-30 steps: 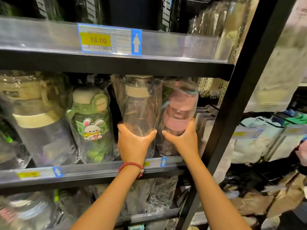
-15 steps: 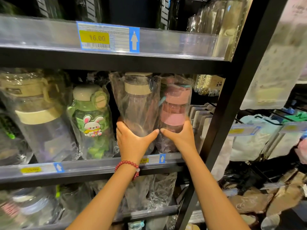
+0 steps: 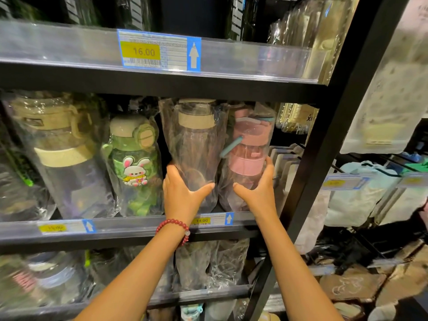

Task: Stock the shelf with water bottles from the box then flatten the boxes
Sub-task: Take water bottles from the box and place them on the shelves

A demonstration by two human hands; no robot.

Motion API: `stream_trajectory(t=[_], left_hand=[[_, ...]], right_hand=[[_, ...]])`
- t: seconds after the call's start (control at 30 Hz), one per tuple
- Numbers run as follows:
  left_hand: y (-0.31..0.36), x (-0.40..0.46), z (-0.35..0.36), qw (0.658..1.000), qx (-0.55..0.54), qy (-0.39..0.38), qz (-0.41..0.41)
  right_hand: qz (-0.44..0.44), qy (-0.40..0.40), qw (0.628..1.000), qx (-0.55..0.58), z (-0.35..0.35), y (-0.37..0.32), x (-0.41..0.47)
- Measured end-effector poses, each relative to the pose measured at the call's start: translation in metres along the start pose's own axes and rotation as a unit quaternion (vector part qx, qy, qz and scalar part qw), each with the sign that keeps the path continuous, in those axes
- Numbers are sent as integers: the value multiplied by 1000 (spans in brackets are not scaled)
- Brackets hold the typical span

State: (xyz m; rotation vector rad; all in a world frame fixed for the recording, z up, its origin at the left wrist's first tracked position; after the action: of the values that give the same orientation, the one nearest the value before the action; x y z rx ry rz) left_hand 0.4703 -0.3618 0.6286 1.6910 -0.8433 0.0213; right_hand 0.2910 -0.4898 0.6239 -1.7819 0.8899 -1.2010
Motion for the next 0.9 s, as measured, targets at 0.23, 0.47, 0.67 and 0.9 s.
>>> stream_trajectory(t=[0.23,0.47,0.67,0.9], left_hand=[[-1,1,0,1000,11,-5,0],[0,4,-3,999,29,-25,-1],[0,2,-4,999,30,-33,-4],[-2,1,-4,999,30,-42,-18]], right_hand=[[19,60,985,-157,8,-8,-11],[-23,65,989,-133,-5,-9,-1],[4,18,1000,-15,-14,4,-1],[1,-46,999,2,1,5,-1]])
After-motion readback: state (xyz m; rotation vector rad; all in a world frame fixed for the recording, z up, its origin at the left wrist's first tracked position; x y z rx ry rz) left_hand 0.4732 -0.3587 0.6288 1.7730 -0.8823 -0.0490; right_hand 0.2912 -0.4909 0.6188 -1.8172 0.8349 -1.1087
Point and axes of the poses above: each hand's wrist, its own x-axis towards the middle knuckle, its own z-axis out of the palm, y = z × x, the point moved 10 cm from there along x, towards the middle knuckle, and after that the axes turned 1 degree about -z, right-handed, at the moved point
